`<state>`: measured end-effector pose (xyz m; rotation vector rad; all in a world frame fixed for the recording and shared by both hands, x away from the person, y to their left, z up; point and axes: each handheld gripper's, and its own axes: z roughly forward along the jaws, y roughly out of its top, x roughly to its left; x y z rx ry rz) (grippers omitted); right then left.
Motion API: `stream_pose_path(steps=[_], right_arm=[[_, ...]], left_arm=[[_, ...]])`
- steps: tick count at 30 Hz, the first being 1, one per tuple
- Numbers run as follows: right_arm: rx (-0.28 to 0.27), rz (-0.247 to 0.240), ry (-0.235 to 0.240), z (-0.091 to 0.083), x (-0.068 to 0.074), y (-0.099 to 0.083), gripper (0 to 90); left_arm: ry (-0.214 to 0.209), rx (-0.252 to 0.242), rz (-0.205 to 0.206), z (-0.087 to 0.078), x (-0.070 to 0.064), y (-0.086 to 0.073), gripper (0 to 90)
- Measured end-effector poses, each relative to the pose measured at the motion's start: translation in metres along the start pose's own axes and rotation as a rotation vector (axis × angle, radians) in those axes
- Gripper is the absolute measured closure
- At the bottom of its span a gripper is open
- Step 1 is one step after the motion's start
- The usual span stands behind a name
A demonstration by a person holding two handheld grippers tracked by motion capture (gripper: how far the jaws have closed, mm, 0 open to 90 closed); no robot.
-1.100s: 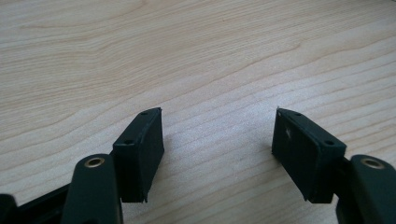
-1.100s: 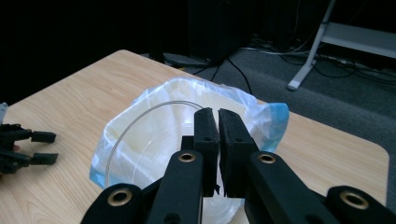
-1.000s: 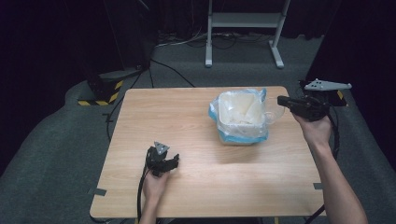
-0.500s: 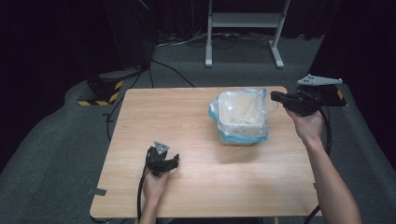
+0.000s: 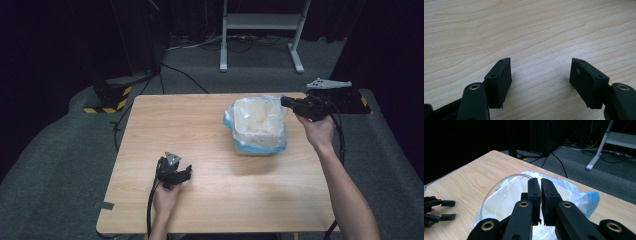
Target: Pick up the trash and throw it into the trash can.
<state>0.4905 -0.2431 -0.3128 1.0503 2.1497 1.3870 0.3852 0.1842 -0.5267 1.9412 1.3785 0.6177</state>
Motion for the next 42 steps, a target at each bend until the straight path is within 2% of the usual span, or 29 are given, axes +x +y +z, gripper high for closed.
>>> stream_pose_path(steps=[11,21,23,25,28,34,36,42], right_arm=[[0.035,-0.001,0.005,0.026,0.005,-0.003,85.9],[0.056,-0.001,-0.007,0.038,0.003,-0.009,85.2],[0.063,0.002,-0.007,0.04,0.002,-0.01,81.8],[0.067,0.013,-0.009,0.041,0.002,-0.011,73.6],[0.068,0.007,-0.016,0.04,0.002,-0.011,69.2],[0.044,-0.017,-0.027,0.027,0.008,-0.011,61.8],[0.013,-0.007,-0.03,0.018,0.008,-0.017,60.3],[0.005,0.009,-0.044,0.006,0.005,-0.028,59.1]], left_arm=[[-0.002,0.001,0.0,0.0,0.0,0.0,33.2],[-0.002,0.001,0.0,0.0,0.0,0.0,33.1],[-0.002,0.001,0.0,0.0,0.0,0.0,33.1],[-0.002,0.001,0.001,0.0,0.0,0.0,33.1],[-0.003,0.001,0.001,0.0,0.0,0.0,33.1],[-0.002,0.001,0.001,0.0,0.0,0.0,33.1],[-0.002,0.001,0.001,0.0,0.0,0.0,33.1],[-0.002,0.003,0.001,0.0,0.0,0.0,33.0]])
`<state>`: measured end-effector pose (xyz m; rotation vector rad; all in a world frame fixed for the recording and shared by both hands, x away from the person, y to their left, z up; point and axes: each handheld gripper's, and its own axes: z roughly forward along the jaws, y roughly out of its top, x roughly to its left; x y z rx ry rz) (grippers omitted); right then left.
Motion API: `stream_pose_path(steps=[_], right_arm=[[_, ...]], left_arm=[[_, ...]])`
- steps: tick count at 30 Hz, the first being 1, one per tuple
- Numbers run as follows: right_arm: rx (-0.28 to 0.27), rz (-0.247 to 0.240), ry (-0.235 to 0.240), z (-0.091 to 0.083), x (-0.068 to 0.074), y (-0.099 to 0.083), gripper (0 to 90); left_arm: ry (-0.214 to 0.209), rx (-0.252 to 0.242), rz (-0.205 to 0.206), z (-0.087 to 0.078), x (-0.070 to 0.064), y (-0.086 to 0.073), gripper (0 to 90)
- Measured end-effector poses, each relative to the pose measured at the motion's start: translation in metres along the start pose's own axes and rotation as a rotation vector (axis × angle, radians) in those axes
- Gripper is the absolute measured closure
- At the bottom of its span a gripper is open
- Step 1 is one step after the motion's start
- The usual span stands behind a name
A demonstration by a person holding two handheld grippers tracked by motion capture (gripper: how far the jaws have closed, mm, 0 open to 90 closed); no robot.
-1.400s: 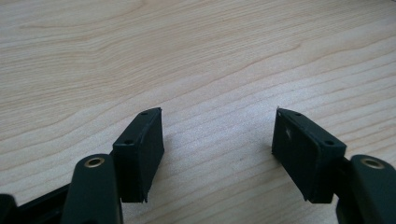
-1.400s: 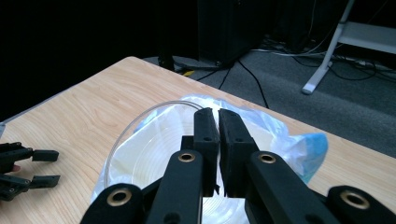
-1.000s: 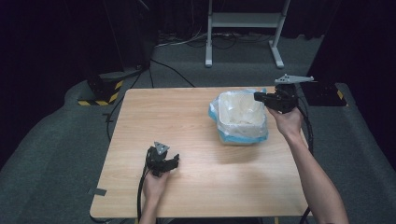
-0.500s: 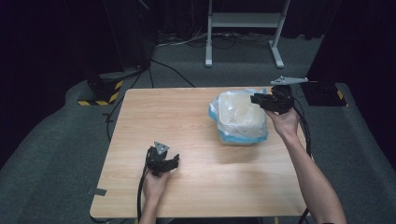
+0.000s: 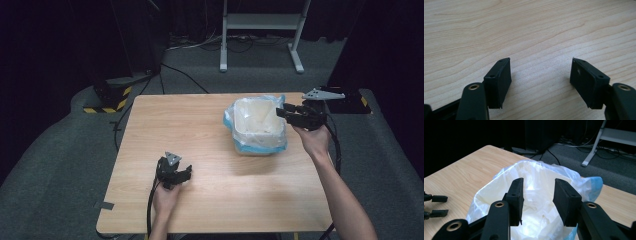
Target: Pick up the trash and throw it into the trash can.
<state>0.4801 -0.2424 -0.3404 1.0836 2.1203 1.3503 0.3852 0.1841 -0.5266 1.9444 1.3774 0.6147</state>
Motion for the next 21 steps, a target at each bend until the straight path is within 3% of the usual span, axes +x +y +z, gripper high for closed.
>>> stream_pose_path(steps=[21], right_arm=[[-0.045,0.039,0.0,-0.028,-0.005,-0.013,55.0]], left_arm=[[0.0,-0.001,0.0,0.0,0.0,0.0,33.0]])
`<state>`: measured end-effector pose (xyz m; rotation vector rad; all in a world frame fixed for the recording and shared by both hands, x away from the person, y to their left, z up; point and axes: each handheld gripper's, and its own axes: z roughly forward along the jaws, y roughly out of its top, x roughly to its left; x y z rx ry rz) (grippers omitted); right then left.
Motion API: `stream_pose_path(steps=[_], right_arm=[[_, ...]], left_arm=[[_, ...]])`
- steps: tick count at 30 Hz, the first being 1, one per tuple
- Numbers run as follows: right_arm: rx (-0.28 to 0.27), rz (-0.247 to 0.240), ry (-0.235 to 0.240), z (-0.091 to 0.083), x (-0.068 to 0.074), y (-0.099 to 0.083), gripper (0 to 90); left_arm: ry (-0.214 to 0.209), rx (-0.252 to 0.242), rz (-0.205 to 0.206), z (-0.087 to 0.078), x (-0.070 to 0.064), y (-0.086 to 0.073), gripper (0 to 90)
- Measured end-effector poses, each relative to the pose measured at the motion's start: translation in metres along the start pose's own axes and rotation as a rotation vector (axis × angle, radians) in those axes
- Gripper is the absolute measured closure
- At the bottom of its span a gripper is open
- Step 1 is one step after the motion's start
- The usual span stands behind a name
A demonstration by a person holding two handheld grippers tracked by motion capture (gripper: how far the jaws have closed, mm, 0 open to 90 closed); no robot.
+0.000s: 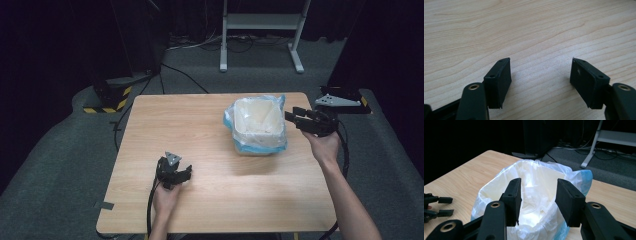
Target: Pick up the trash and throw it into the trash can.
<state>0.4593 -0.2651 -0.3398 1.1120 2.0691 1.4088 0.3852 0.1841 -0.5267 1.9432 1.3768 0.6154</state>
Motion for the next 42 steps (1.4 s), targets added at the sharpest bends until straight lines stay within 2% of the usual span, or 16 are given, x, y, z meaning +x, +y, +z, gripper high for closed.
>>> stream_pose_path(steps=[27,42], right_arm=[[-0.016,0.04,-0.012,-0.028,-0.005,-0.031,53.8],[-0.001,0.063,-0.024,-0.031,0.0,-0.07,53.7]], left_arm=[[0.0,0.0,0.0,0.0,0.0,0.0,33.0],[0.0,0.0,0.0,0.0,0.0,0.0,33.0]])
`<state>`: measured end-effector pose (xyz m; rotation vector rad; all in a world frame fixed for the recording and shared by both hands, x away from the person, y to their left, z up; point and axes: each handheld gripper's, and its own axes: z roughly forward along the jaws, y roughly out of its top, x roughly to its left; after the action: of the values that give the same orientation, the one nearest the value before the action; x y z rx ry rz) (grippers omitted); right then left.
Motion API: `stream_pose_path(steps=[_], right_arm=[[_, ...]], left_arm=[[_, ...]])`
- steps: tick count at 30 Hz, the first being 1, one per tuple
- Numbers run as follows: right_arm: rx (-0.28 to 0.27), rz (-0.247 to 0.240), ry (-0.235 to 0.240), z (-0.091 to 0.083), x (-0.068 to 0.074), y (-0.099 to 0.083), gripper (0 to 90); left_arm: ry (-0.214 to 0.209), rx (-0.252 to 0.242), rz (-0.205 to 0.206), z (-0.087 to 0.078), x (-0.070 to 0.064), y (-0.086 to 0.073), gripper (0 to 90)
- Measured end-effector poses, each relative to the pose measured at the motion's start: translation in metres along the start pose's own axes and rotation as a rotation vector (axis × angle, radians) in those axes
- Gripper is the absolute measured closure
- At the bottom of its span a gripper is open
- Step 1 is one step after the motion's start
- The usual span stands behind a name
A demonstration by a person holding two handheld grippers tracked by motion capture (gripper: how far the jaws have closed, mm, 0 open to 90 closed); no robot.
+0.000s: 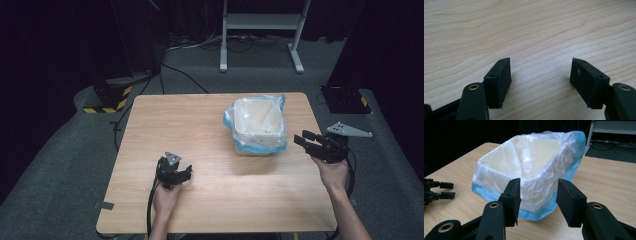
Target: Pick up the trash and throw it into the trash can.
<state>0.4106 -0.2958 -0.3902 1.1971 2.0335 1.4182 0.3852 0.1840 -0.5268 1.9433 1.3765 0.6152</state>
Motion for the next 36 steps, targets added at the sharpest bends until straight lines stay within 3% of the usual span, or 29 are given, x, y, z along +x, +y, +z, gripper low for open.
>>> stream_pose_path(steps=[11,36], right_arm=[[0.019,0.033,-0.007,0.003,-0.001,-0.027,53.7],[0.048,0.062,-0.035,0.011,-0.002,-0.057,53.7]], left_arm=[[0.0,0.0,0.0,0.0,0.0,0.0,33.0],[0.0,0.0,0.001,0.0,0.0,0.0,33.0]])
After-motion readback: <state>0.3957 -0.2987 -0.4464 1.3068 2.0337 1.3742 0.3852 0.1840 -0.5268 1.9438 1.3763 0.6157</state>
